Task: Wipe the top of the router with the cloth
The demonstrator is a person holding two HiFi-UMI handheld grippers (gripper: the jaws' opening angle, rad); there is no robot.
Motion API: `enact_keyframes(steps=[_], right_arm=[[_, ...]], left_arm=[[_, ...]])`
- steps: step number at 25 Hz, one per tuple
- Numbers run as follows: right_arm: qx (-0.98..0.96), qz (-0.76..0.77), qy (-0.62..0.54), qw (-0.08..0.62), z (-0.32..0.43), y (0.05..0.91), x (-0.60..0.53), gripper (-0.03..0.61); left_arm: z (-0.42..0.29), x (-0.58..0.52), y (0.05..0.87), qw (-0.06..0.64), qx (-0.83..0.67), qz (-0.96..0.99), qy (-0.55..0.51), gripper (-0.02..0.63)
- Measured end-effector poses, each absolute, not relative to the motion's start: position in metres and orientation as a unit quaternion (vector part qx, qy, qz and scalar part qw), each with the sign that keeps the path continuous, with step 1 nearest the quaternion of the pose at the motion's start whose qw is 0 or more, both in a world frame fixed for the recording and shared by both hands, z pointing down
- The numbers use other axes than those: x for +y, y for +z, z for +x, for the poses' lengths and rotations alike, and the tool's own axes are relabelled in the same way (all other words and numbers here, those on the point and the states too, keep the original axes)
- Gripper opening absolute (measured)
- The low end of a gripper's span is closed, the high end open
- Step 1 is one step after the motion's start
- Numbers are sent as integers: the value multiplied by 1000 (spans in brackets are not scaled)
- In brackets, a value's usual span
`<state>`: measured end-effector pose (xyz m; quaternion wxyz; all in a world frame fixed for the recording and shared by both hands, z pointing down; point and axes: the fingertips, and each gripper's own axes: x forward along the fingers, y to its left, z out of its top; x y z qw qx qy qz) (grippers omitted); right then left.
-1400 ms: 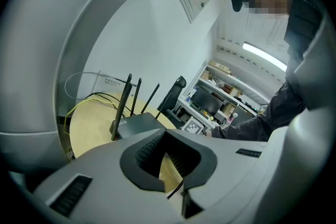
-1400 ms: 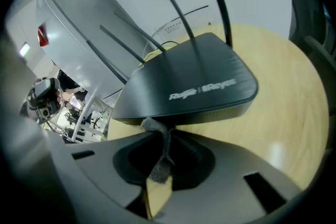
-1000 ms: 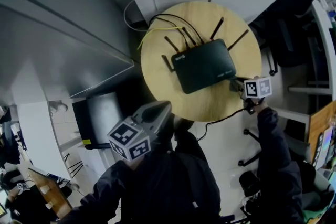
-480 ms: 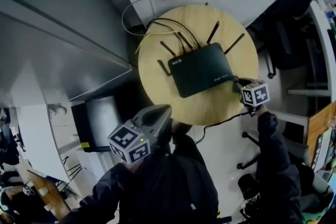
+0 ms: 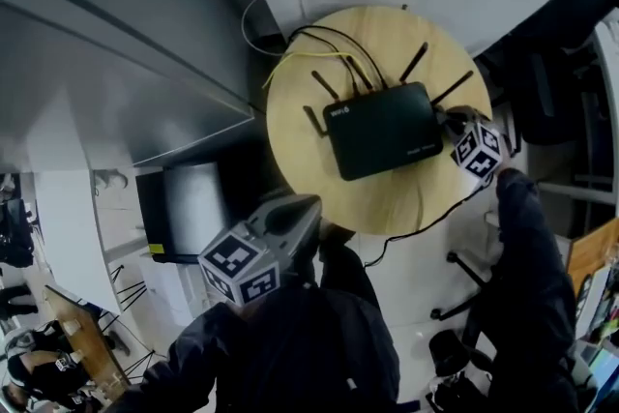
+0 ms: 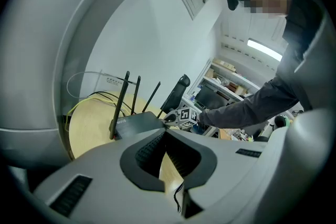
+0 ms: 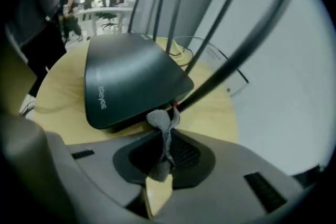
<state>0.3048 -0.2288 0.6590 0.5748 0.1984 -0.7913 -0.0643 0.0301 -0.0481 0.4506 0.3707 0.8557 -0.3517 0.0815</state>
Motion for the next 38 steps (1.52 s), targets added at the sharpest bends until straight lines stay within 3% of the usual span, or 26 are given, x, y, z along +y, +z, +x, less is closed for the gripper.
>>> enact_keyframes(steps=[7, 14, 22, 26, 29, 38], right_arm=[[-759, 46, -219, 611, 297, 664, -236, 69], [-747, -20, -266, 609, 297, 660, -185, 69], [-750, -15, -244, 615, 314, 660, -139, 69], [-773, 99, -170, 603, 311, 654, -141, 69], [-804, 236, -56, 543, 305, 631, -137, 69], [-863, 428, 199, 177, 187, 457, -60, 69]], left_arm=[[35, -46, 454, 378, -361, 849, 77, -6], [45, -50, 452, 375, -351, 855, 79, -6], [47, -51, 448, 369, -342, 860, 80, -6], [48, -48, 445, 366, -335, 864, 81, -6], [50, -48, 442, 359, -326, 871, 79, -8], [69, -54, 393, 311, -263, 911, 59, -7]])
